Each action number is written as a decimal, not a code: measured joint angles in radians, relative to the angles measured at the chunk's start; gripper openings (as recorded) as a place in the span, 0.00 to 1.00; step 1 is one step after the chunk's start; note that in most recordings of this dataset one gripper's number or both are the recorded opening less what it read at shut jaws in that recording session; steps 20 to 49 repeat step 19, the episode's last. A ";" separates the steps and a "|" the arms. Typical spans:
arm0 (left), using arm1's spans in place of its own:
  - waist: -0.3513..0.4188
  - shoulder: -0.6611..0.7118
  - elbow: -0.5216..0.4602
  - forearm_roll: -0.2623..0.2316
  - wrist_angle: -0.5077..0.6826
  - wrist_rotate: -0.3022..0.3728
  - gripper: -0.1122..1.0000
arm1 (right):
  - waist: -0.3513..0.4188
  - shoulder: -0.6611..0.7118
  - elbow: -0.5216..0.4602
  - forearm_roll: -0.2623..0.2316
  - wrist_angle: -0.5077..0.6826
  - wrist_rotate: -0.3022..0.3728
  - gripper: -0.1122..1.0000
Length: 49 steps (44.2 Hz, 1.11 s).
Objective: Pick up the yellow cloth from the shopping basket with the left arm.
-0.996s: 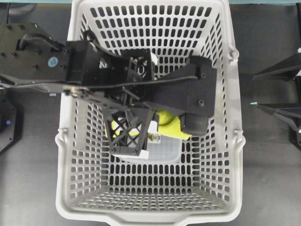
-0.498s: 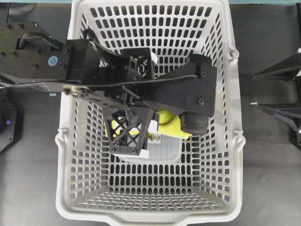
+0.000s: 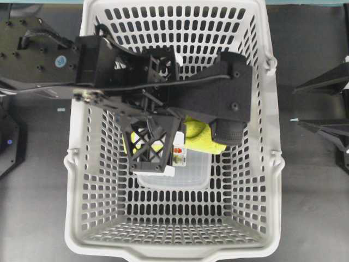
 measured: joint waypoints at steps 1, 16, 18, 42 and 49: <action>0.000 0.002 0.000 0.000 0.002 0.002 0.23 | 0.002 -0.002 0.000 -0.002 -0.002 0.000 0.74; 0.000 0.002 0.000 -0.002 0.000 0.000 0.23 | 0.003 -0.002 0.000 0.000 -0.008 0.008 0.74; 0.000 0.002 0.000 -0.002 0.002 0.000 0.23 | 0.003 -0.002 0.000 0.000 -0.008 0.012 0.74; 0.000 0.000 0.000 0.000 0.000 0.002 0.23 | 0.003 -0.002 -0.002 0.000 -0.008 0.015 0.74; 0.000 0.000 0.000 0.000 0.000 0.002 0.23 | 0.003 -0.002 -0.002 0.000 -0.008 0.015 0.74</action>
